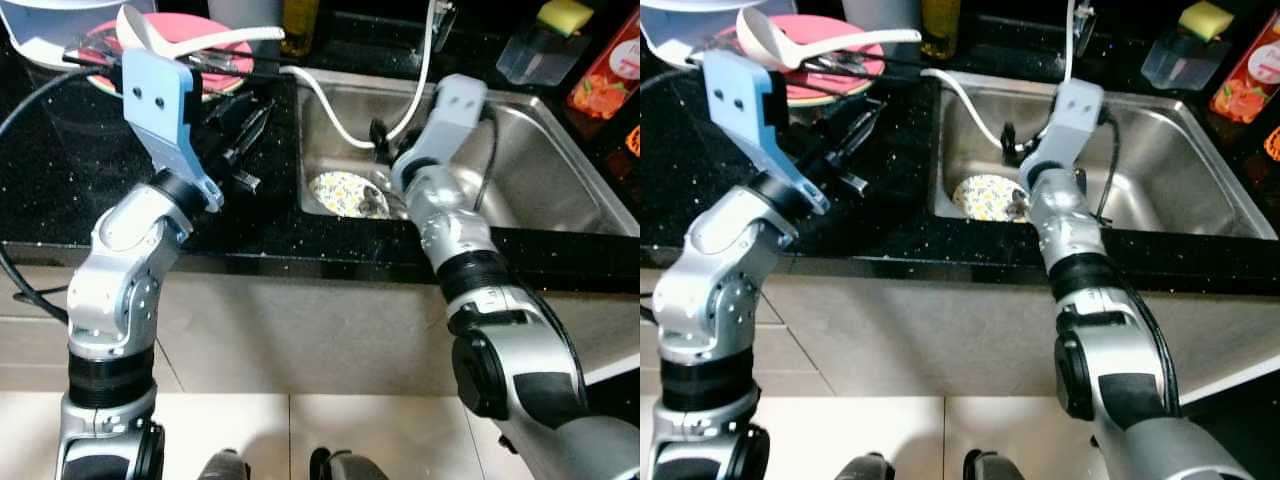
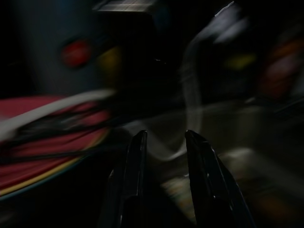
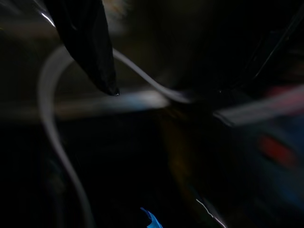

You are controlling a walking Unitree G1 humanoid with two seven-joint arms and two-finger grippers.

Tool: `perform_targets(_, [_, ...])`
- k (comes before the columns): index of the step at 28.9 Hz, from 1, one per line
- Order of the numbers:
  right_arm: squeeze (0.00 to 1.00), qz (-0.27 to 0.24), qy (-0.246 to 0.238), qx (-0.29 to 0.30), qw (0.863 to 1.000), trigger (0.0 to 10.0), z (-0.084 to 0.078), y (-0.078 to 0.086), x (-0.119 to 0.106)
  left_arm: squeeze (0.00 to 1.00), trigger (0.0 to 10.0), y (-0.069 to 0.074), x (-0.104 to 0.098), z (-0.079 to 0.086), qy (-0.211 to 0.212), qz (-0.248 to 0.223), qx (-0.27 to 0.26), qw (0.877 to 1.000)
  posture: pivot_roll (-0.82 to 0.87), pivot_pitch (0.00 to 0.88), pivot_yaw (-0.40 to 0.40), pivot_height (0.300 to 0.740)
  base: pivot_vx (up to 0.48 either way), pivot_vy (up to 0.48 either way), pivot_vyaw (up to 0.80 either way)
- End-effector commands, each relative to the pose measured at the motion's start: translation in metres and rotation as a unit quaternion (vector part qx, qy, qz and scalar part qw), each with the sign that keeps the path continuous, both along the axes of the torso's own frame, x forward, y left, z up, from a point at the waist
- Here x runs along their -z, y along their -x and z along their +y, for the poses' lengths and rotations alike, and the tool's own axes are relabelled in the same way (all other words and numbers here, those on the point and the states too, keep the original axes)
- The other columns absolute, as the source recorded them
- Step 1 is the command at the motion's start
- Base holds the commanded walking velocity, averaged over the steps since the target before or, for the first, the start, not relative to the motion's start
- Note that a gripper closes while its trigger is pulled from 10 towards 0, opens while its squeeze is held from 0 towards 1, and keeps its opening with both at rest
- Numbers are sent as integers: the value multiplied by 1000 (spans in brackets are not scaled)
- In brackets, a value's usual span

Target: Kitchen organization

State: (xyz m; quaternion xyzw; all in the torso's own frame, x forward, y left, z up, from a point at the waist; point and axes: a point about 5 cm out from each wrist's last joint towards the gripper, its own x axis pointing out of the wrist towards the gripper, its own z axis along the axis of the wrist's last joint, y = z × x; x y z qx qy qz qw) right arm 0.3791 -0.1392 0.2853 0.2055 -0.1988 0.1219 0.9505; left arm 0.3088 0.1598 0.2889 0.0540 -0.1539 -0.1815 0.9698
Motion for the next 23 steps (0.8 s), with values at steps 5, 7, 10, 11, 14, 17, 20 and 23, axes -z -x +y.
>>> perform_targets(5, [0, -12, -31, -7, 999, 10000, -17, 20, 6, 0, 10000, -5, -4, 23, -50, -26, -86, 995, 133, 61, -67, 740, 0, 0, 0])
perform_targets(7, [0, -13, -31, 1, 999, 10000, -20, 22, 9, 0, 10000, -5, -14, 30, -67, -55, -115, 990, 122, 59, -58, 740, 0, 0, 0])
perform_targets(10, [0, -14, -32, 6, 999, 10000, -21, 23, 9, 0, 10000, -5, -24, 33, -77, -88, -138, 983, 117, 58, -53, 740, 0, 0, 0])
perform_targets(11, [0, -14, -32, 6, 999, 10000, -21, 23, 9, 0, 10000, -5, -24, 33, -77, -88, -138, 983, 117, 58, -53, 740, 0, 0, 0])
perform_targets(14, [0, -17, -32, 6, 999, 10000, -22, 26, 8, 0, 10000, -10, -31, 36, -94, -126, -191, 969, 109, 53, -53, 740, 0, 0, 0])
perform_targets(17, [0, -14, -35, -1, 999, 10000, -21, 30, 7, 0, 10000, -19, -31, 45, -64, -123, -230, 963, 106, 51, -59, 740, 0, 0, 0])
perform_targets(20, [0, -12, -34, -6, 999, 10000, -21, 32, 5, 0, 10000, -28, -32, 54, -33, -114, -258, 959, 108, 52, -62, 740, 0, 0, 0])
perform_targets(23, [0, -12, -34, -7, 999, 10000, -21, 32, 5, 0, 10000, -34, -33, 59, -24, -108, -271, 956, 113, 54, -69, 740, 0, 0, 0])
